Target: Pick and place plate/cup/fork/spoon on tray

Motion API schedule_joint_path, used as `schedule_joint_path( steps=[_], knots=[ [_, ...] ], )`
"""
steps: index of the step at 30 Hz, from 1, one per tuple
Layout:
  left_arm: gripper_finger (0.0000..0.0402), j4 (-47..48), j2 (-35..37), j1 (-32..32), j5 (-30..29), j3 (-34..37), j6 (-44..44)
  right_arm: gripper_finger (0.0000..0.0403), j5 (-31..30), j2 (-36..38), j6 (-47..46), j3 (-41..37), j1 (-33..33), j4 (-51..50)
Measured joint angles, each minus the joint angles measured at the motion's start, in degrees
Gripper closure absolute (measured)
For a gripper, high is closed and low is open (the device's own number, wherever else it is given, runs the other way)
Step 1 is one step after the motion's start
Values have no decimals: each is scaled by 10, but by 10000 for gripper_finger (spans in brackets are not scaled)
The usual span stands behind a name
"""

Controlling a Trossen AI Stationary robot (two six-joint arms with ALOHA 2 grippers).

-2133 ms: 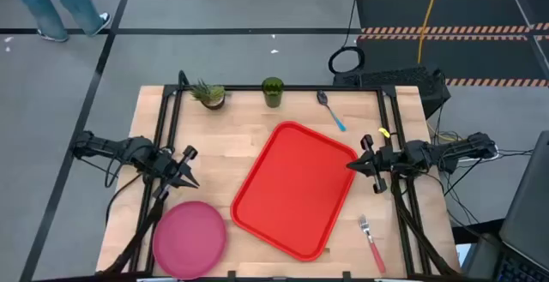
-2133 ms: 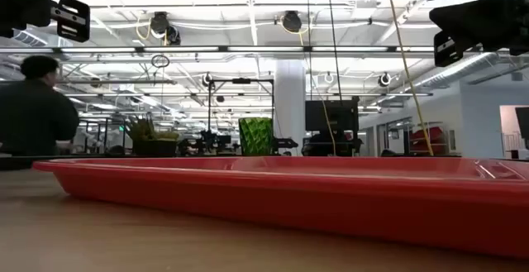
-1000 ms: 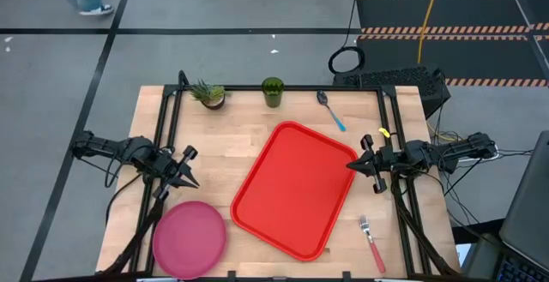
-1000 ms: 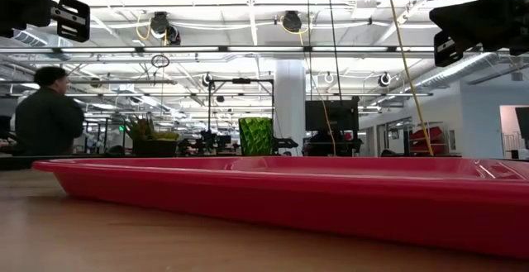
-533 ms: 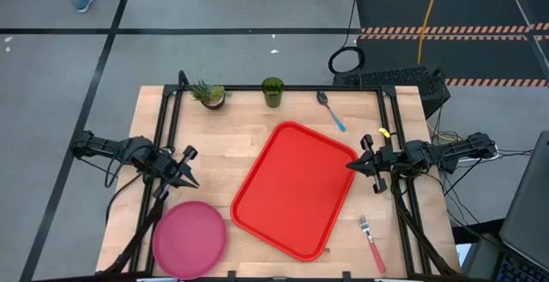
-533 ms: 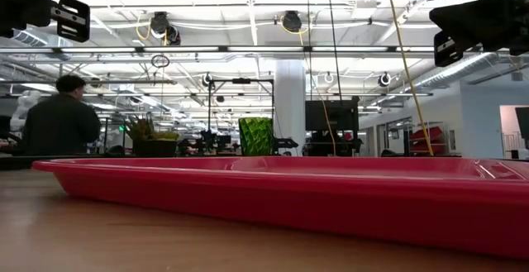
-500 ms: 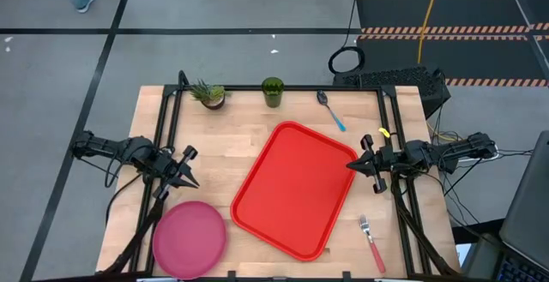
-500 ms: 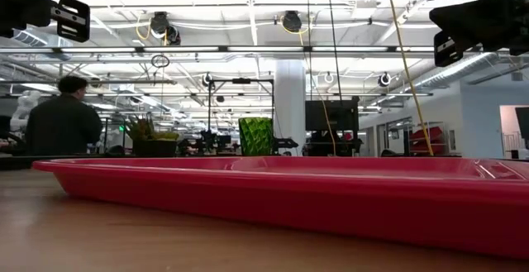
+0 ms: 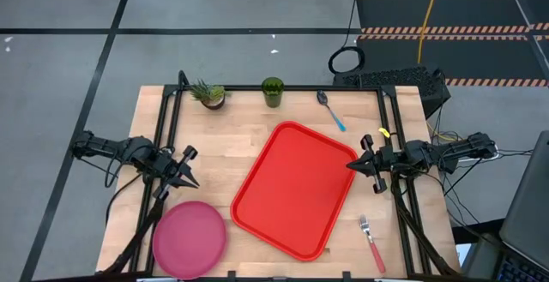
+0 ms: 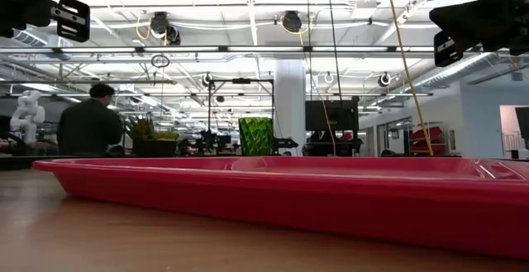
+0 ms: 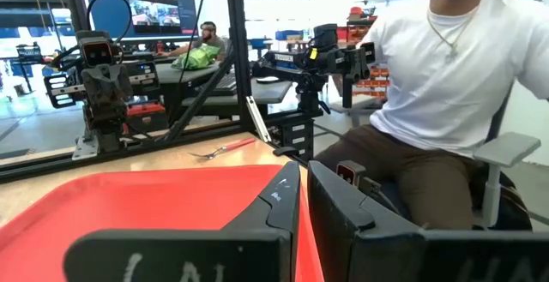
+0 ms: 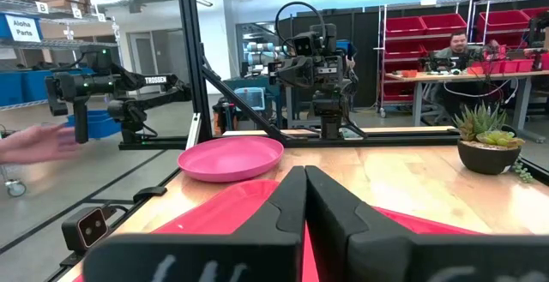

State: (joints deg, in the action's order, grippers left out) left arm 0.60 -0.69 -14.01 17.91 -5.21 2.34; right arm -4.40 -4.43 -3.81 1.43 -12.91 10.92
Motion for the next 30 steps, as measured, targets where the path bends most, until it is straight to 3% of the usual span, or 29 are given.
schedule_joint_path(
  steps=[7, 18, 24, 30],
  knots=[
    [371, -6, 0, 0, -5, 0, 2, 403, 0, 0, 0, 0, 0, 0],
    [371, -145, 0, 0, -17, 0, -11, 403, 0, 0, 0, 0, 0, 15],
    [371, -143, 0, 0, -17, 0, -60, 403, 0, 0, 0, 0, 0, 50],
    [371, -143, 0, 0, -16, 0, -55, 403, 0, 0, -7, 0, 0, 100]
  ],
)
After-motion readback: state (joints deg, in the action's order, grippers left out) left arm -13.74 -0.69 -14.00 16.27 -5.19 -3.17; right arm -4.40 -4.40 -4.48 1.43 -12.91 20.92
